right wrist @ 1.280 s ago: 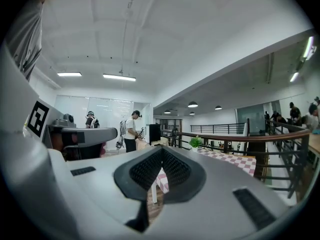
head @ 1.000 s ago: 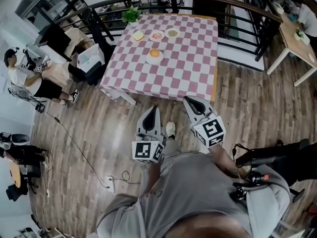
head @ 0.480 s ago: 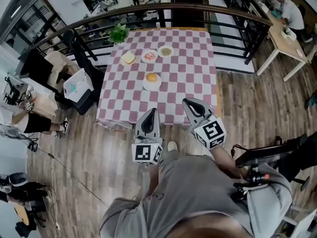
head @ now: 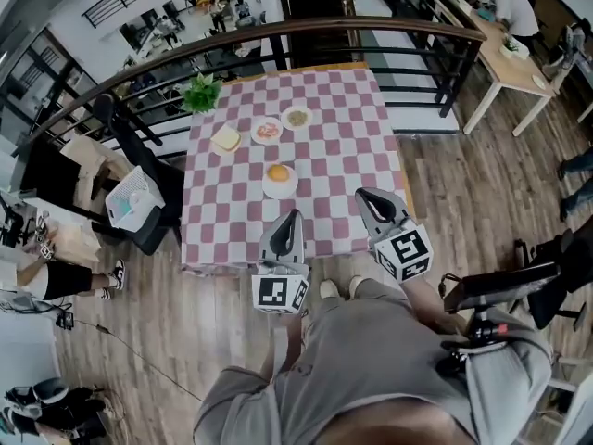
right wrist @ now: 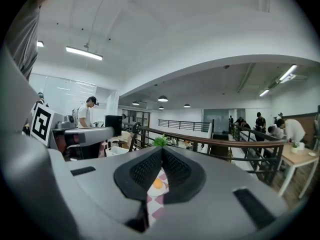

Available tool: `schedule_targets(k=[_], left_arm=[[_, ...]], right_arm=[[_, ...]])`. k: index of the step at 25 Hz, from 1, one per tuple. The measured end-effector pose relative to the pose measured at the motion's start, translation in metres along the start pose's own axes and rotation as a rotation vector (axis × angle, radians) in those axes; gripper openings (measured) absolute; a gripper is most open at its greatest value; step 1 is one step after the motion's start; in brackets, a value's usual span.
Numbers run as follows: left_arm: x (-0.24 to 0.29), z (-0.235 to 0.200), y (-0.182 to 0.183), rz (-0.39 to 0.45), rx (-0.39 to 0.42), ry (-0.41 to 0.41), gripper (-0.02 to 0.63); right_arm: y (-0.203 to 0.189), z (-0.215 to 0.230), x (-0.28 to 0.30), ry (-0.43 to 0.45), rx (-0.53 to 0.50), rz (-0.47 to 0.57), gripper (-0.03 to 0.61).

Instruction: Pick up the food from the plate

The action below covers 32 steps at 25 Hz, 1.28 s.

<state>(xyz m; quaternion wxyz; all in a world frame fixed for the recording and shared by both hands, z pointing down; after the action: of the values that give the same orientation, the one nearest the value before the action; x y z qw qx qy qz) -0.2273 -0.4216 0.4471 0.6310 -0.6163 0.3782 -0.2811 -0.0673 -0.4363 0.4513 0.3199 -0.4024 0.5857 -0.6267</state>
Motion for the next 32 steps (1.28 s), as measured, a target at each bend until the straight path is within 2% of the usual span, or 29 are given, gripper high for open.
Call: schedule_targets(k=[4,10,20,23,25,26,27,28,32], left_arm=[[0.011,-0.002,-0.003,-0.022,-0.024,-0.01,0.005],[0.033,0.0,0.004,-0.019,-0.009,-0.047,0.005],[0.073,0.008,0.018,0.021,0.035,-0.048,0.005],[0.075,0.005,0.025,0.029,0.07,-0.019,0.005],[0.076,-0.004,0.026,0.043,0.091,0.044,0.005],[0.079,-0.009,0.024,0.042,0.098,0.073,0.042],[0.082,-0.013,0.02,0.03,0.103,0.086,0.316],[0.086,-0.017,0.017,0.016,0.11,0.09,0.342],[0.087,-0.031,0.013,-0.008,0.135,0.125,0.342]], right_arm=[[0.011,0.005,0.014,0.002,-0.003,0.024,0.014],[0.02,0.019,0.02,0.009,0.007,0.063,0.014],[0.017,0.079,0.012,-0.093,0.052,0.082,0.014],[0.013,0.081,0.015,-0.088,0.056,0.078,0.014],[0.013,0.081,0.017,-0.083,0.059,0.081,0.014],[0.013,0.082,0.017,-0.082,0.059,0.083,0.014],[0.013,0.083,0.018,-0.082,0.057,0.084,0.014],[0.013,0.085,0.019,-0.082,0.056,0.082,0.014],[0.008,0.093,0.021,-0.085,0.06,0.065,0.014]])
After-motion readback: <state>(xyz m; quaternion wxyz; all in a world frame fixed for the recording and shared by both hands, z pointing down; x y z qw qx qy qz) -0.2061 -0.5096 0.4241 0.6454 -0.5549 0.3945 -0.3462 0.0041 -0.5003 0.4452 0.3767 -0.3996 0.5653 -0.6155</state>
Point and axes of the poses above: the fingertips, and each gripper's own axes: x forward along the fingers, z to its right, y out of its top, the point moved 2 cm from there along -x, backward along the fingers, and after that the axes turned 2 degrees about x, right-handed, at the moved point
